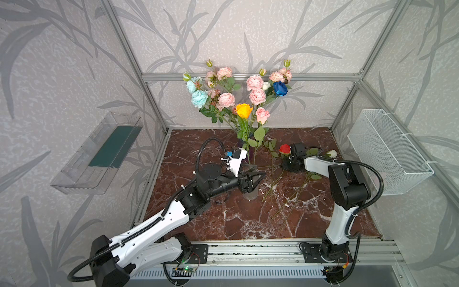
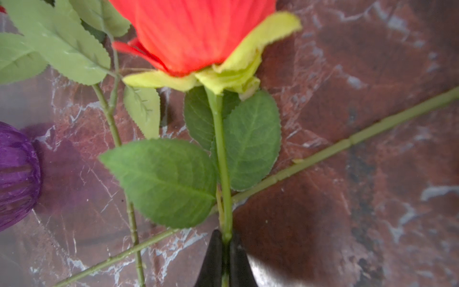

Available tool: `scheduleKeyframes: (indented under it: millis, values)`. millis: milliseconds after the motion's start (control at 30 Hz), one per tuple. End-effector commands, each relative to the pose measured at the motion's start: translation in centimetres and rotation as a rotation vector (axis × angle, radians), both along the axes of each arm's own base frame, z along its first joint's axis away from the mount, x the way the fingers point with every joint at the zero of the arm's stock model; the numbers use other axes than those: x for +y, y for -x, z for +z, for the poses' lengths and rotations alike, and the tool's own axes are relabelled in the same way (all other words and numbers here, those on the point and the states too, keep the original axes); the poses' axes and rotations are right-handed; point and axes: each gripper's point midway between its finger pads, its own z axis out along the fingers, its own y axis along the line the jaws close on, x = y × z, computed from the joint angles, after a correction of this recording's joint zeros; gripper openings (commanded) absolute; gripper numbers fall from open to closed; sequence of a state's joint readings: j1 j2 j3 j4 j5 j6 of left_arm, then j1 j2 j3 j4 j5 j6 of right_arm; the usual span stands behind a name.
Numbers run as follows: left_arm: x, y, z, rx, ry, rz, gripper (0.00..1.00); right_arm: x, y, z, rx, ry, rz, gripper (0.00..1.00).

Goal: Arrange the flowers into the vase
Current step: 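Grasp the red rose stem with the right gripper and lift it upright, then lower the red rose into the cylinder with the right gripper while the left draws back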

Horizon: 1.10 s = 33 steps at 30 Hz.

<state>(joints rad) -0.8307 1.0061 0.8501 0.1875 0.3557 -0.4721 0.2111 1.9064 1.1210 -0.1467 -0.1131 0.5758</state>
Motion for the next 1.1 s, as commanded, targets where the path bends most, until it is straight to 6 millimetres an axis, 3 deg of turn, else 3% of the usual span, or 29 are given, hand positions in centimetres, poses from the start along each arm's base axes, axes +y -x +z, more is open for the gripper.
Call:
scheduleKeyframes:
  millis: [0,167,467,567,767,933,1067]
  values:
    - [0.0,-0.1,1.5,-0.039,0.015,0.008,0.68,-0.1,0.1,3.4,-0.082,-0.016,-0.006,0.02]
    - [0.1,-0.1,1.5,-0.043,0.011,0.014,0.68,-0.2,1.2,8.0,-0.187,-0.035,0.008,0.01]
    - [1.2,-0.7,1.8,-0.065,0.007,0.08,0.68,0.0,3.8,11.6,-0.25,-0.061,0.053,0.01]
    - [2.0,-1.5,1.6,-0.065,-0.002,0.15,0.69,-0.2,4.7,13.8,-0.314,-0.068,0.06,0.01]
    - [5.8,-4.5,0.5,-0.048,-0.067,0.42,0.72,-0.7,6.8,22.2,-0.548,-0.068,0.052,0.01]
    - [12.3,-7.3,-0.4,-0.002,-0.105,0.775,0.79,-0.3,9.1,31.6,-0.814,-0.037,0.051,0.0]
    - [17.4,-8.5,-0.5,0.057,-0.027,0.974,0.84,1.5,10.8,37.8,-0.964,-0.031,0.102,0.0]
